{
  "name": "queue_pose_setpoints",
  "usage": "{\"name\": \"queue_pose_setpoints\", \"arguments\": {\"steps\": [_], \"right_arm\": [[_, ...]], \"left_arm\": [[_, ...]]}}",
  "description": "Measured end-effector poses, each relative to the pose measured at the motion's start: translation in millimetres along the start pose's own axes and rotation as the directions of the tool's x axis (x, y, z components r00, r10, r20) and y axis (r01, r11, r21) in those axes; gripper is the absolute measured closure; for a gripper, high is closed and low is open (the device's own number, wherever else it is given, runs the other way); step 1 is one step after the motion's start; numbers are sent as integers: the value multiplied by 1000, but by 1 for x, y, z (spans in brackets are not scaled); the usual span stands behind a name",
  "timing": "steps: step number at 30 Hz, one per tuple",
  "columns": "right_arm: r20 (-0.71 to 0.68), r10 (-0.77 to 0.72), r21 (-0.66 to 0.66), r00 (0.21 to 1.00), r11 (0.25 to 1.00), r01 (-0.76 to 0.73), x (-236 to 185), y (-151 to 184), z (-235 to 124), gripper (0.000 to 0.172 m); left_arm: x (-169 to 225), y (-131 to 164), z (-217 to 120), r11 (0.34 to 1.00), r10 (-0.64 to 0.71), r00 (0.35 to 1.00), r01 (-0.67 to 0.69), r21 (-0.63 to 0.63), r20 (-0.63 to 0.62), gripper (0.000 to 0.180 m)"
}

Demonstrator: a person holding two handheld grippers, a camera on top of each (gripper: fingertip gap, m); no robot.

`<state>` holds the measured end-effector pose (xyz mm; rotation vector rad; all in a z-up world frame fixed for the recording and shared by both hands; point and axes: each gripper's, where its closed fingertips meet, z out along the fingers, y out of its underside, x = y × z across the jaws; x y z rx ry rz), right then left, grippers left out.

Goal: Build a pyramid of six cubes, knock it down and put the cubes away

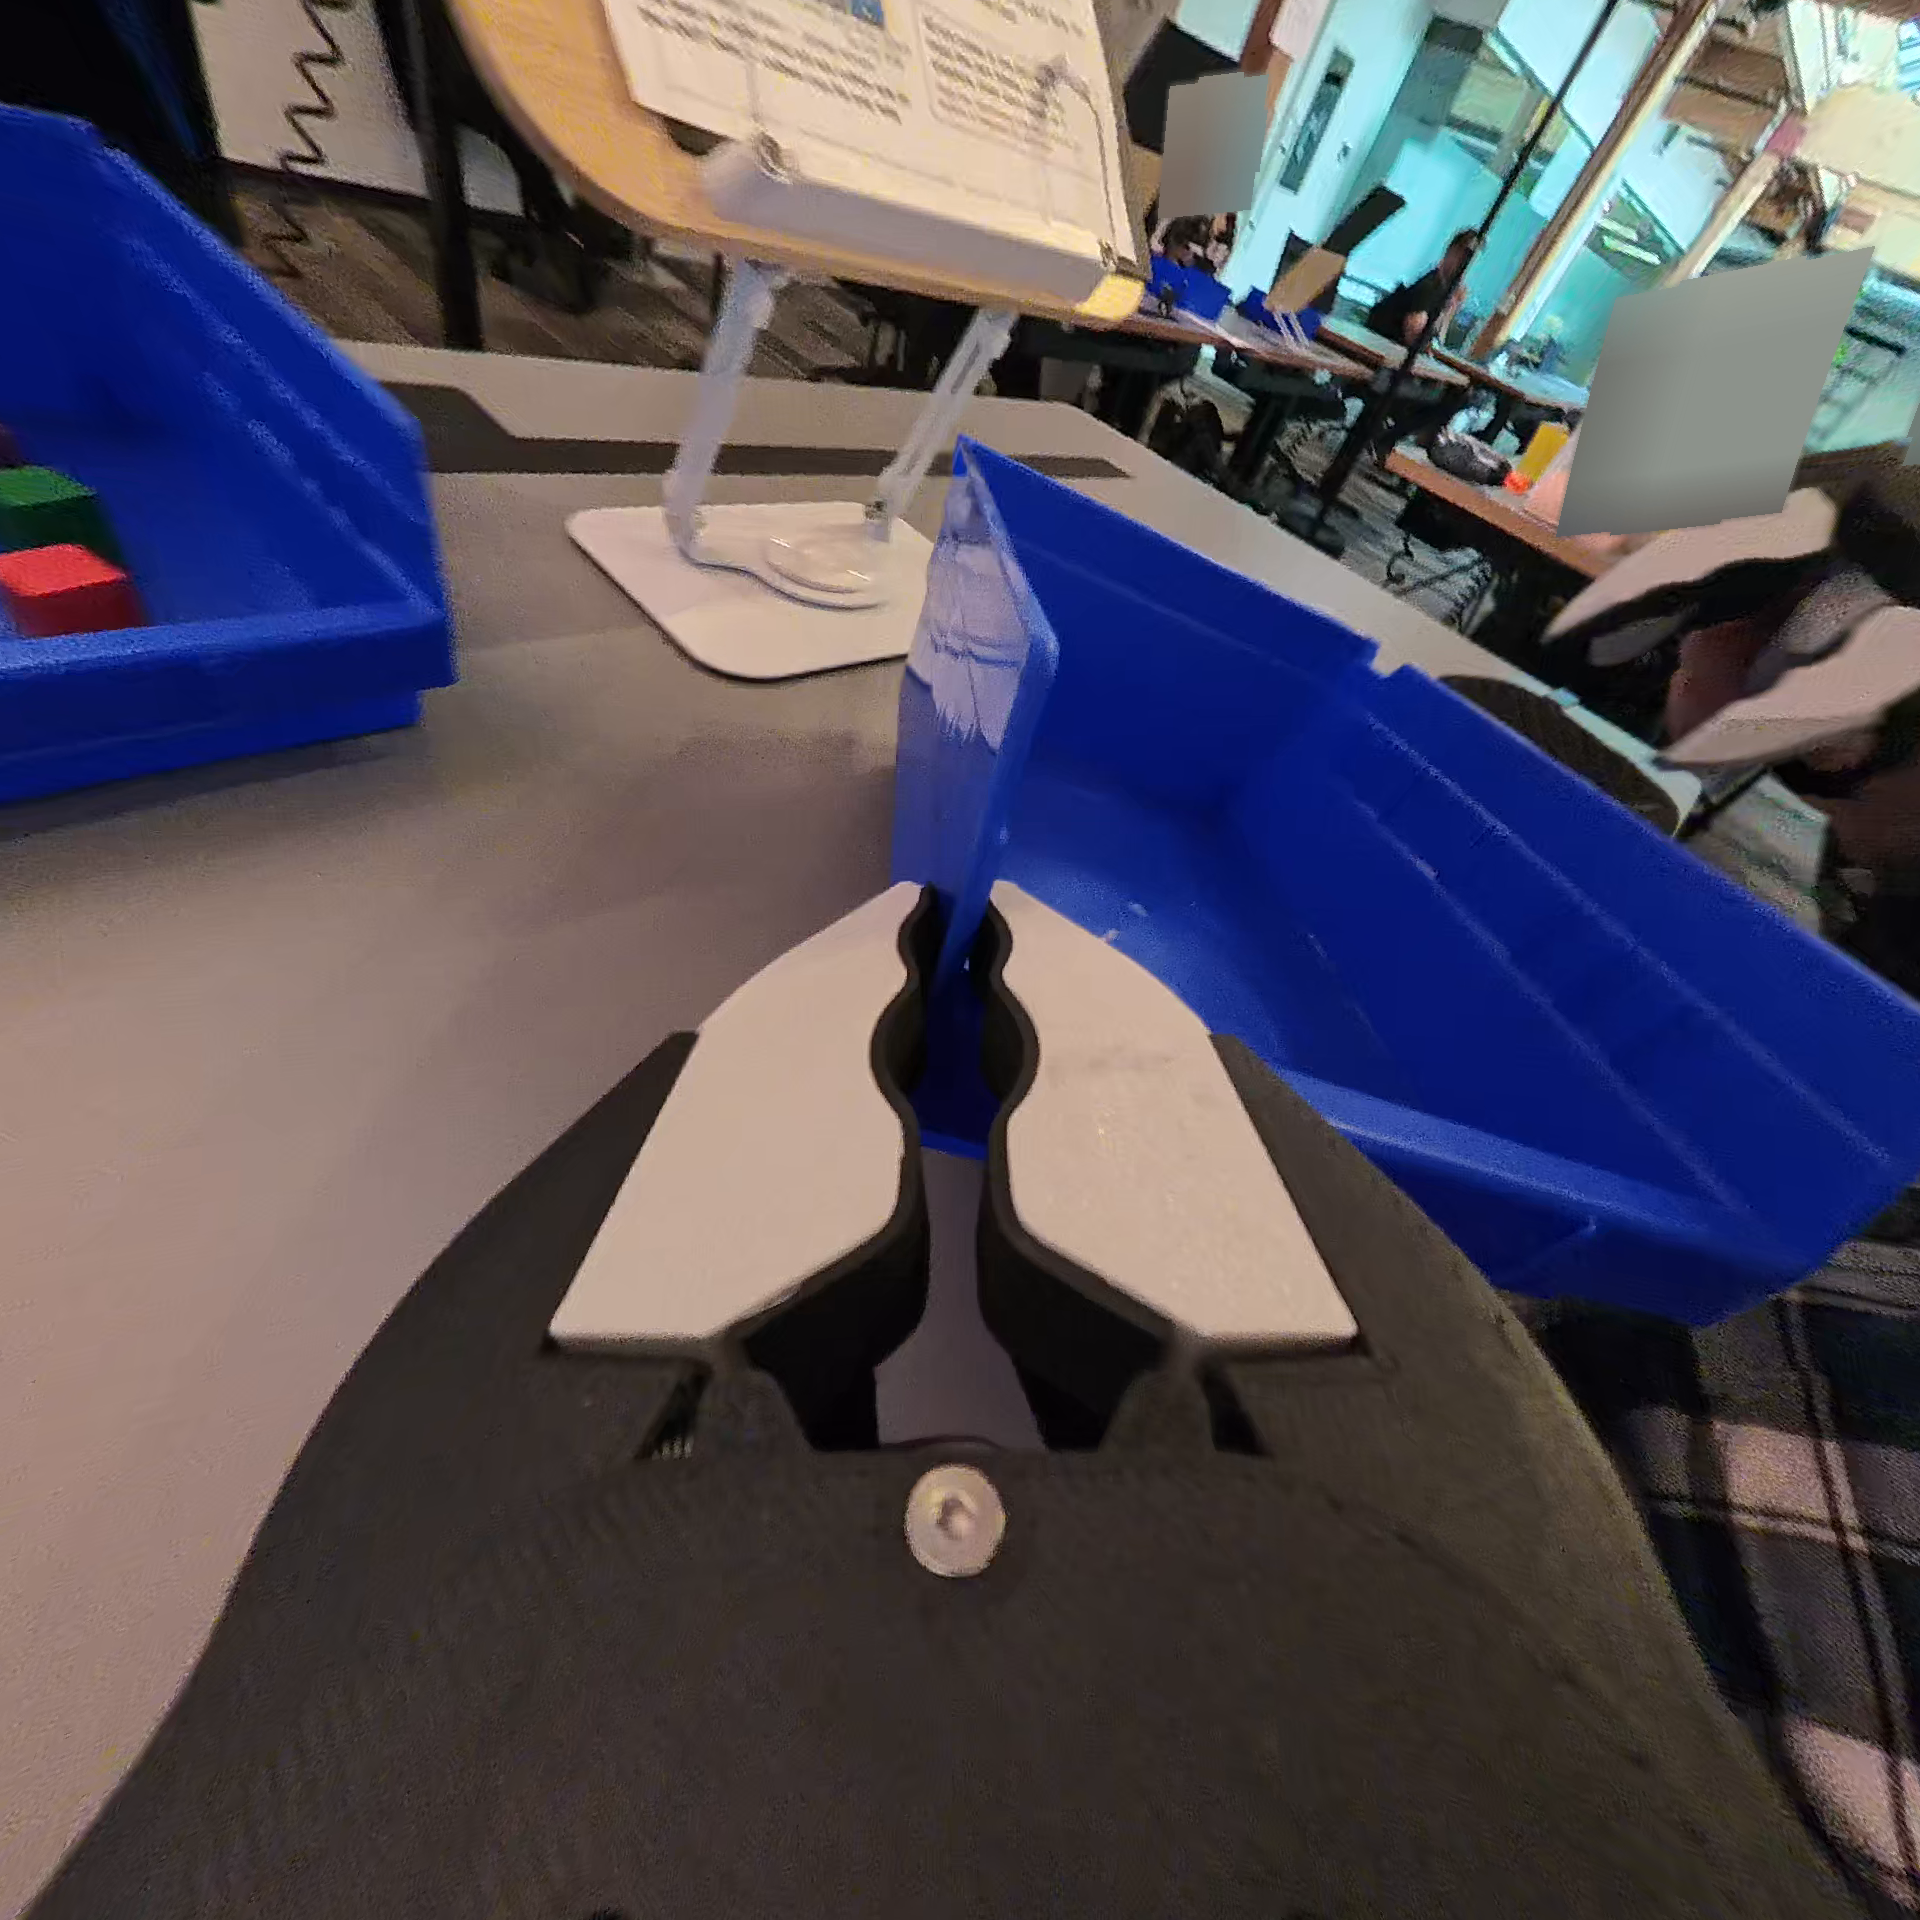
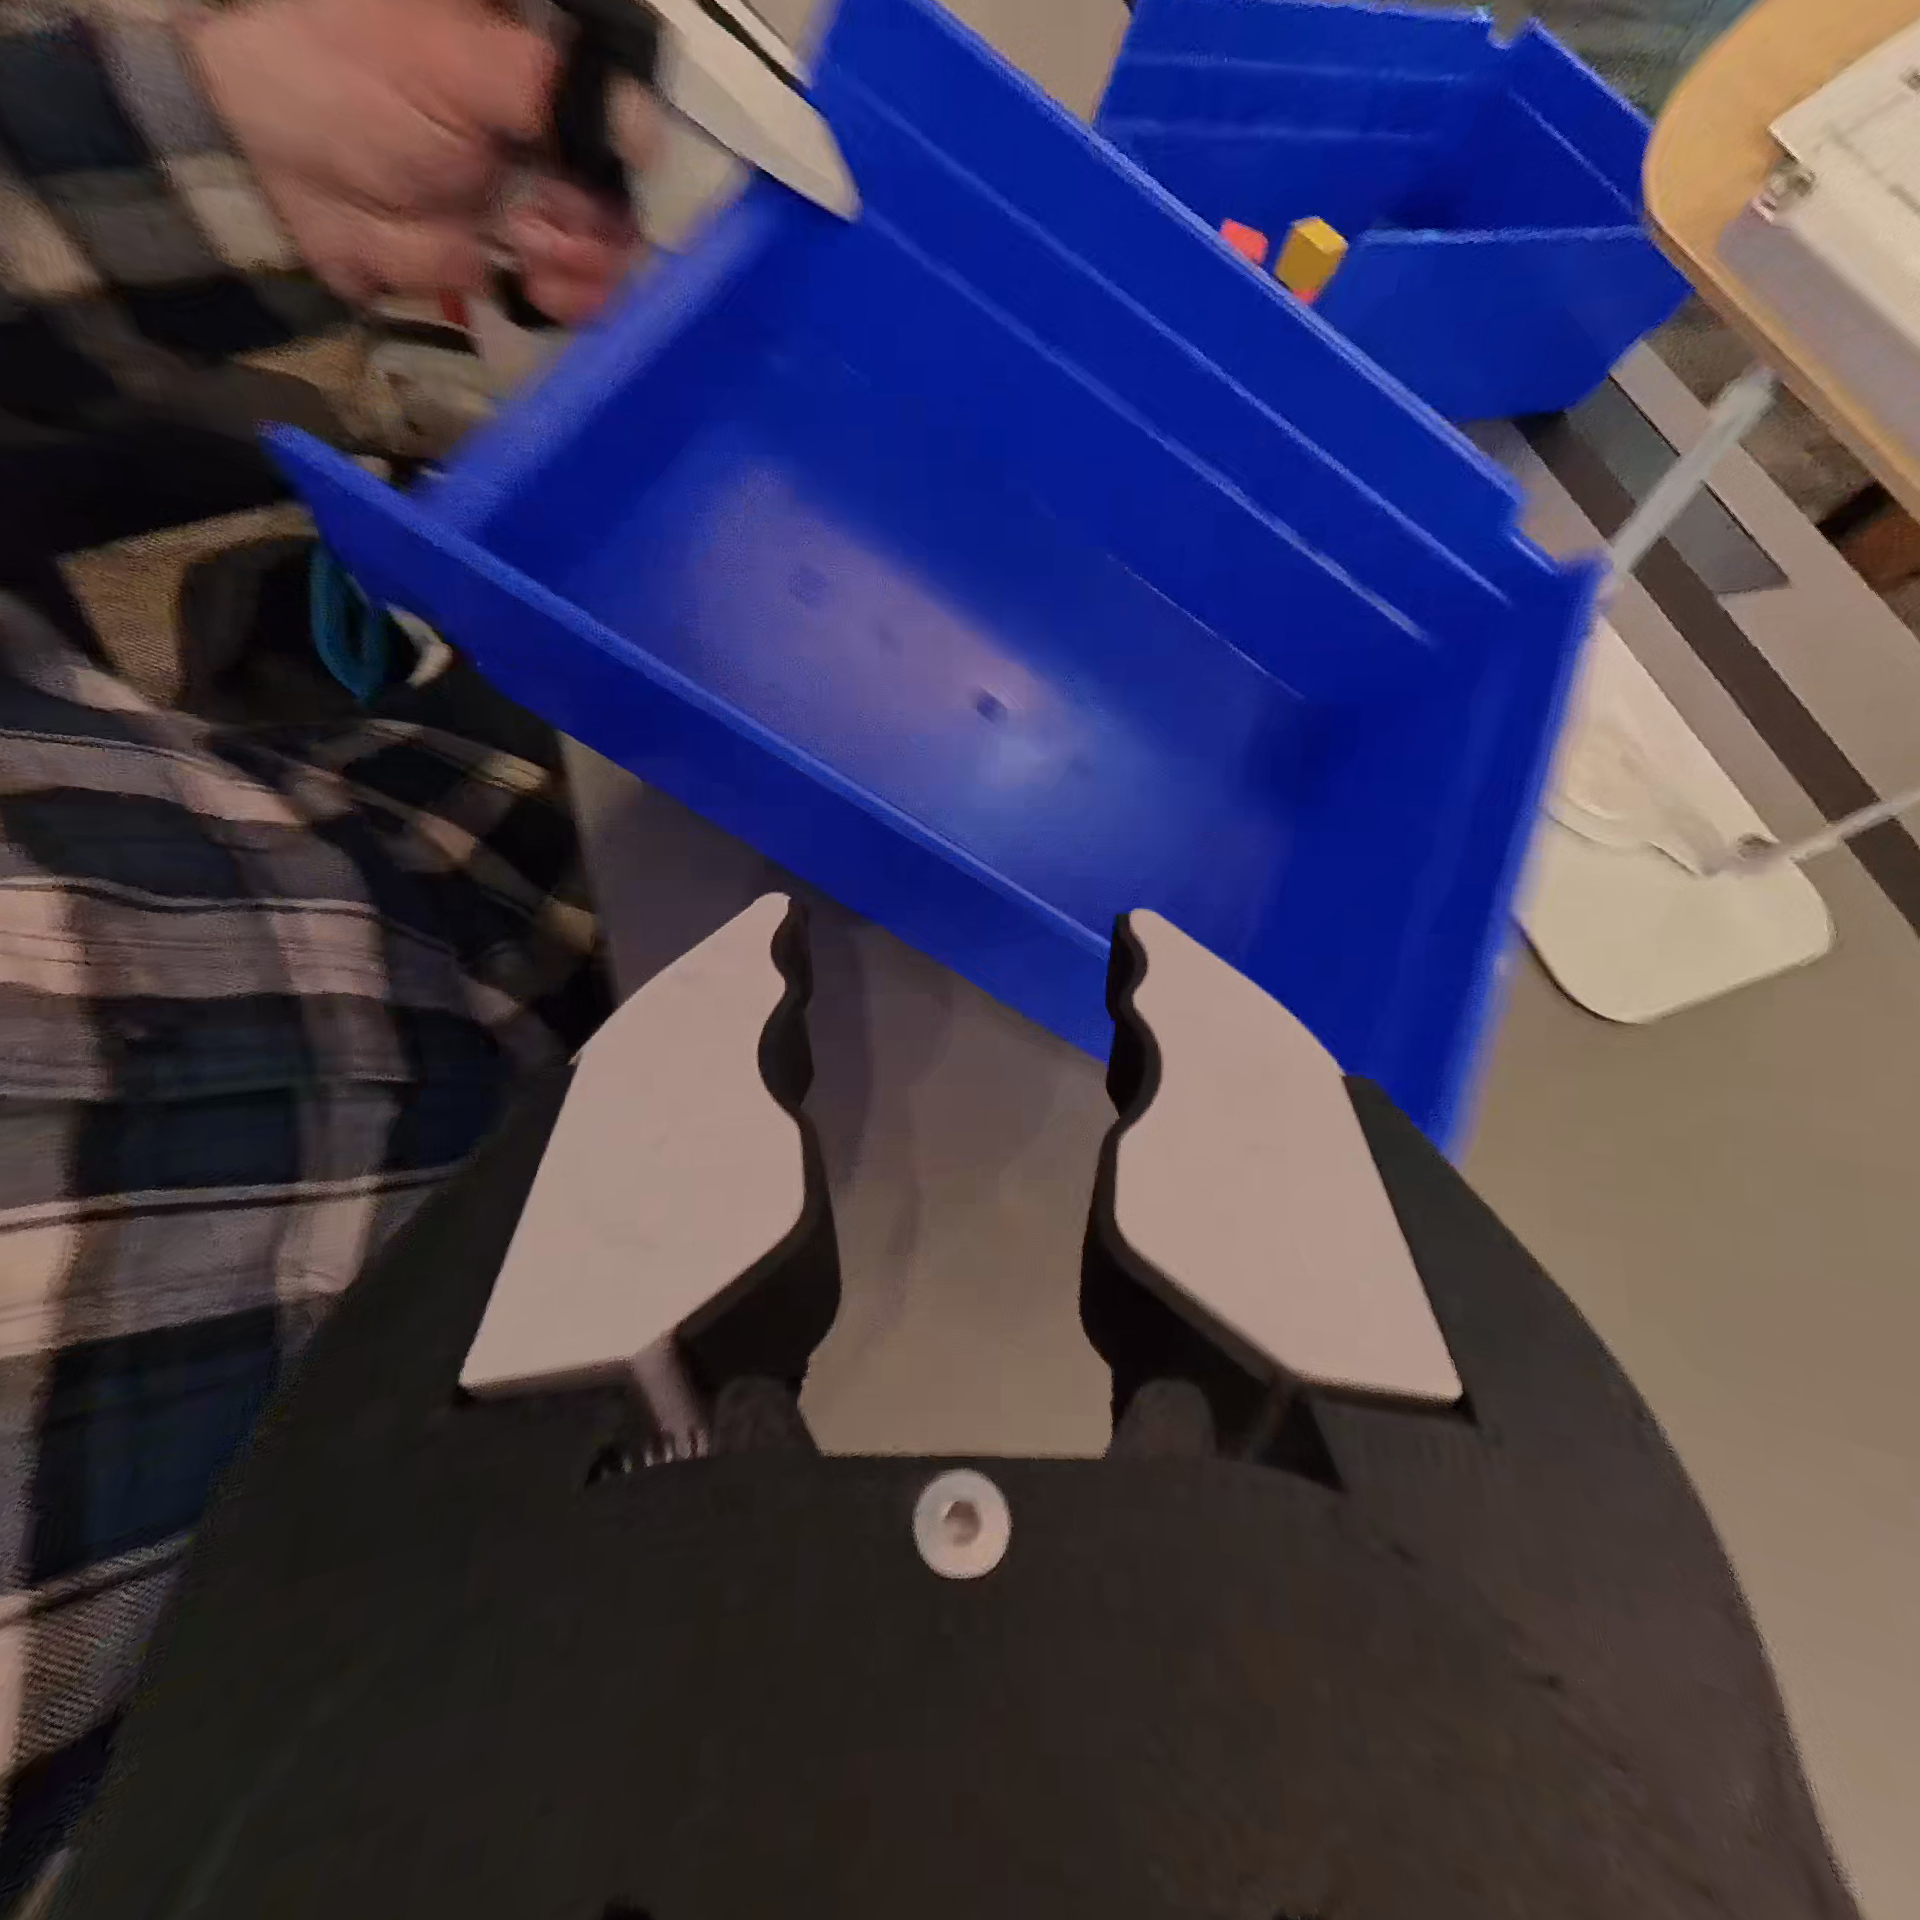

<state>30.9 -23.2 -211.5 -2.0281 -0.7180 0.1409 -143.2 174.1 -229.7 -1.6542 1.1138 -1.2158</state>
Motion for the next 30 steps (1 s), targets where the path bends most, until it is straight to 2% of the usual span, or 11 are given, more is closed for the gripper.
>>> {"name": "queue_pose_setpoints", "arguments": {"steps": [4,7,9,10,11,13,16,21,24,27,30], "right_arm": [[18,-57,81,998,995,55,-49,-16,1,110],[34,-122,126,992,985,117,-79,-35,13,112],[-57,-206,89,977,974,210,-78,-39,23,113],[-133,-265,37,955,962,272,-70,-36,27,111],[-196,-322,-29,926,946,323,-60,-31,29,118],[-234,-359,-92,904,933,347,-48,-21,29,127],[-246,-304,-191,920,946,262,-26,11,24,141],[-338,-271,-335,901,930,154,33,73,-7,135],[-410,-223,-367,884,928,63,76,100,-40,153],[-467,-141,-384,873,922,-56,124,131,-64,151],[-546,-48,-346,836,922,-173,164,153,-84,135]], "left_arm": [[20,3,67,998,3,998,-8,-69,-70,177],[37,4,110,995,-6,994,-5,-96,-114,177],[46,4,134,993,17,993,-30,-114,-113,176],[50,3,144,993,22,991,-37,-116,-129,177],[55,2,153,993,13,990,-29,-112,-140,177],[66,4,171,990,47,989,-65,-128,-137,177],[78,11,195,983,73,988,-95,-157,-138,177],[87,26,231,966,116,987,-139,-218,-115,177],[98,35,253,953,122,983,-154,-259,-134,175],[112,37,279,943,111,977,-162,-292,-184,170],[131,33,301,932,108,962,-186,-310,-252,165]]}}
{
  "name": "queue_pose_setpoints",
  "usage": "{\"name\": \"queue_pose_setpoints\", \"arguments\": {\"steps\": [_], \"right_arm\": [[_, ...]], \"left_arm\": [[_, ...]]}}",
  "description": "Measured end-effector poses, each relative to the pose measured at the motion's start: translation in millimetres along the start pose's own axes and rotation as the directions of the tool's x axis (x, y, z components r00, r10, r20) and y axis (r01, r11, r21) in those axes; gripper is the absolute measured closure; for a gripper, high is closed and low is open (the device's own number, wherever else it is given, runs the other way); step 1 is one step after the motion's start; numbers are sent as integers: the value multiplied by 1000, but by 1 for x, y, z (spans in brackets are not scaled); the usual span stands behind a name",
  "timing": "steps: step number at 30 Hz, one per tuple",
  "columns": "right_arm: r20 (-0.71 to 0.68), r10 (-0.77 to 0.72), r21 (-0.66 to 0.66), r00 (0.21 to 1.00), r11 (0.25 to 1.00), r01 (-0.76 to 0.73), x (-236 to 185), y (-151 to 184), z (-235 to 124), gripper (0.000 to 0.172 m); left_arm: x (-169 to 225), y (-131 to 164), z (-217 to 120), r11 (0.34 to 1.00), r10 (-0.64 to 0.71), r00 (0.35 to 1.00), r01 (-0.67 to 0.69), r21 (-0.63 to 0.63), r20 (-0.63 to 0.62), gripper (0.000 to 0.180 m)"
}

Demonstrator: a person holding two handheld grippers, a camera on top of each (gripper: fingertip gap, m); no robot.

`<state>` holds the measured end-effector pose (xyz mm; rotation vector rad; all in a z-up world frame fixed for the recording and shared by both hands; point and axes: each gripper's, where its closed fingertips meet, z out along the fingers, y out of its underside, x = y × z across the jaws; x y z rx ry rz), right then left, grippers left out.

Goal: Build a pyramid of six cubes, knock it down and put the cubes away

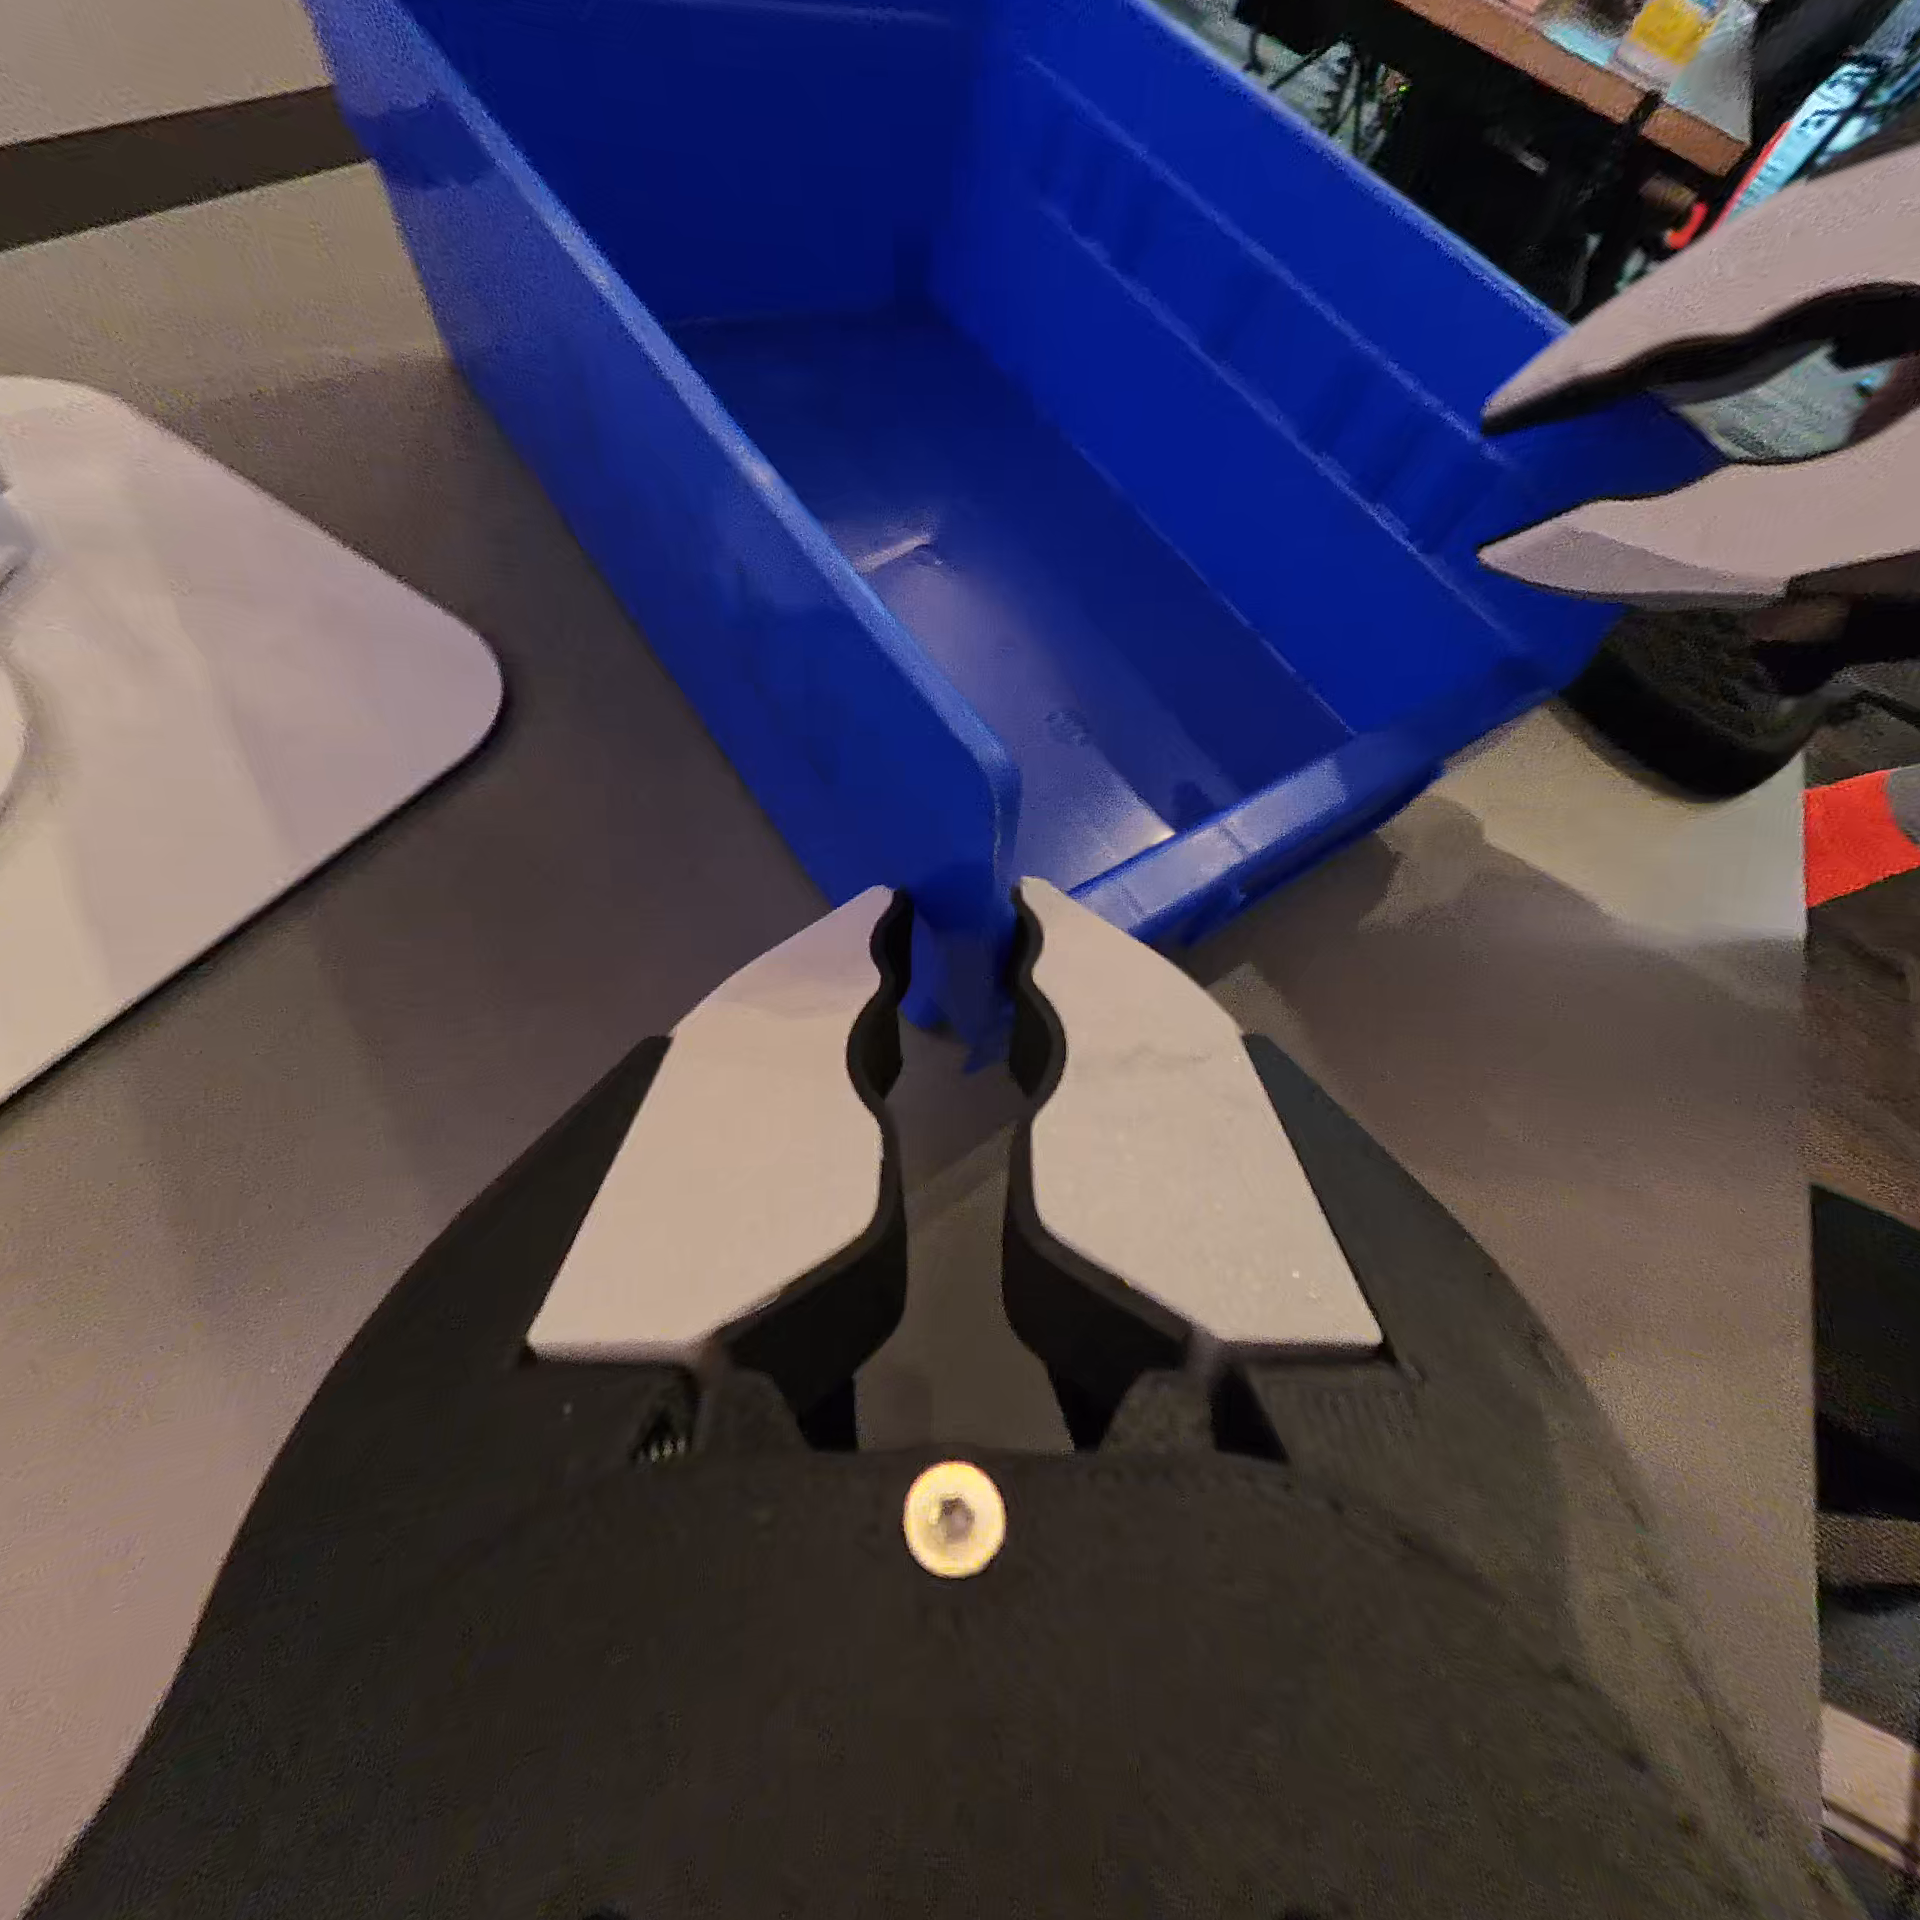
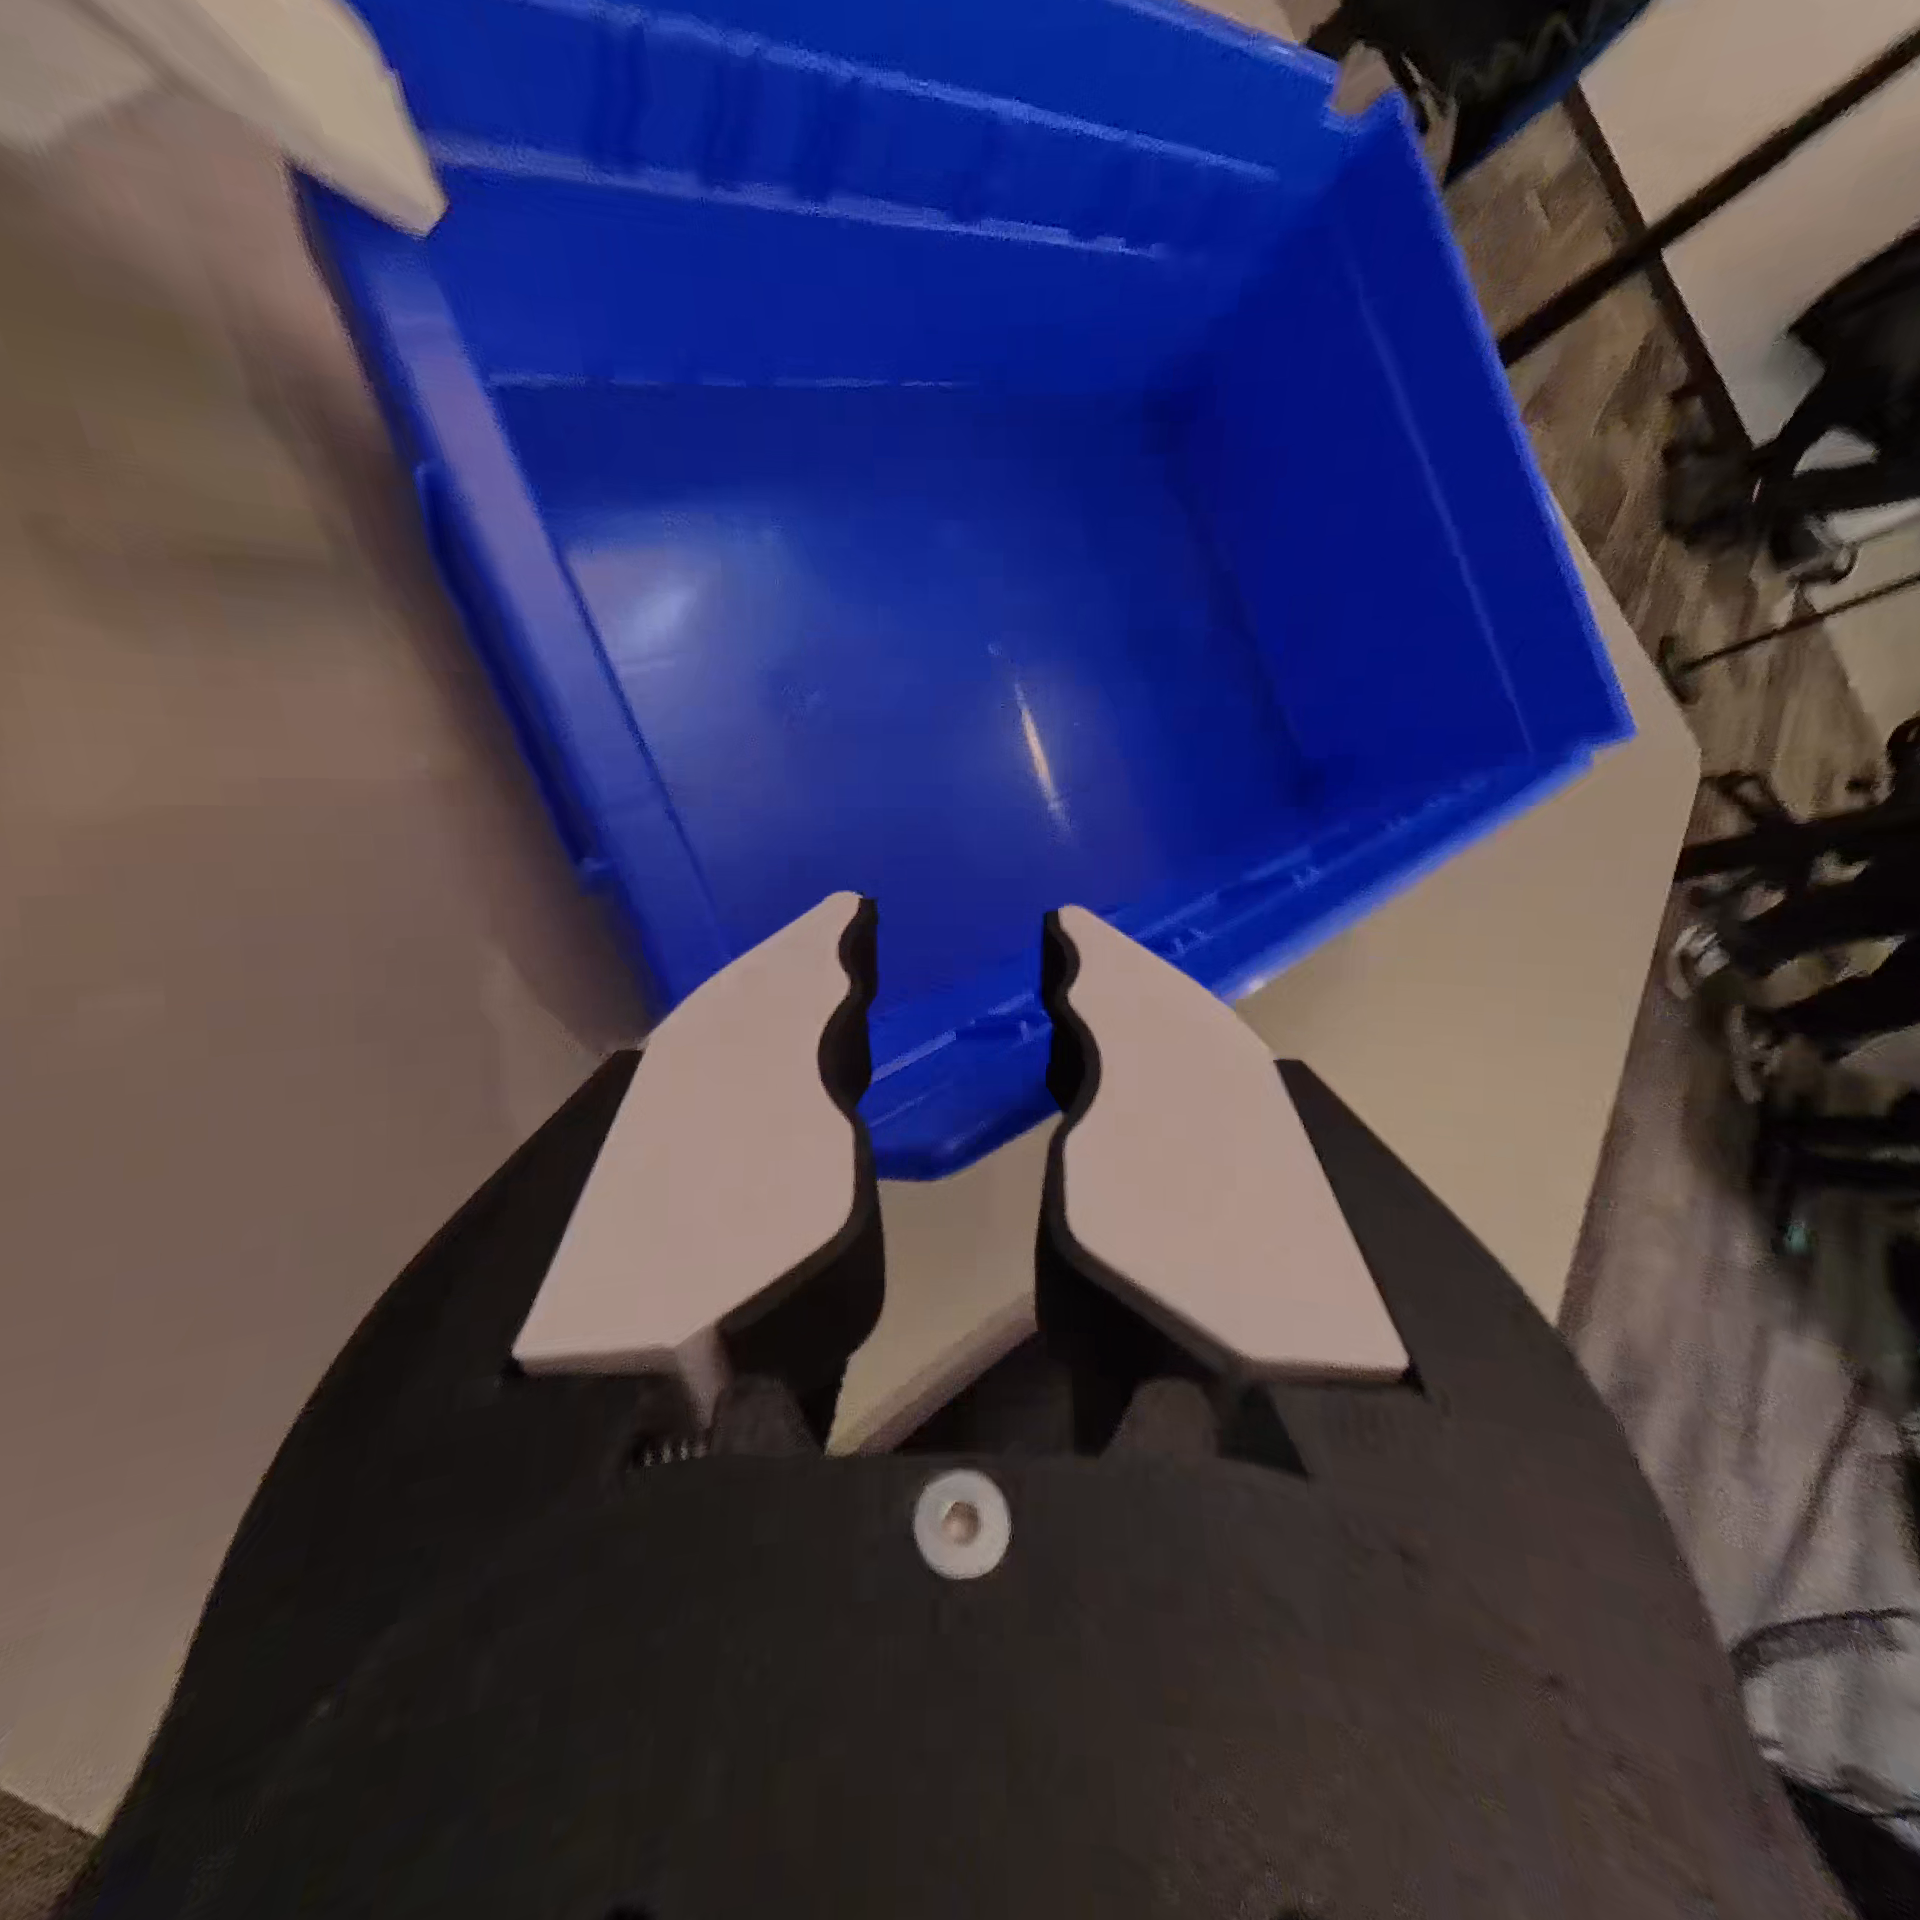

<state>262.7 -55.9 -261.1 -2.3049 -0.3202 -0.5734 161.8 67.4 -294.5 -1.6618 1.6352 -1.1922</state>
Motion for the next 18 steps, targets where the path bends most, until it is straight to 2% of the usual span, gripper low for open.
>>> {"name": "queue_pose_setpoints", "arguments": {"steps": [3,7,9,12,13,14,18], "right_arm": [[-26,170,34,985,985,-169,24,6,-3,114],[-55,332,13,942,943,-332,44,23,5,98],[-85,369,35,926,929,-367,51,27,4,104],[-46,423,-65,905,903,-426,47,48,15,116],[1,439,-92,899,895,-437,42,51,19,131],[26,448,-125,894,888,-442,41,54,24,137],[-6,439,-228,898,874,-429,66,73,36,148]], "left_arm": [[1,-7,11,1000,-5,1000,5,-4,-22,163],[4,-10,19,1000,-2,999,1,-14,-52,162],[5,-13,21,1000,11,999,-12,-9,-45,162],[11,-13,27,1000,17,998,-18,-16,-68,160],[14,-13,30,1000,16,997,-17,-15,-76,160],[16,-15,33,1000,21,997,-23,-18,-81,160],[22,-24,53,999,34,995,-36,-22,-92,158]]}}
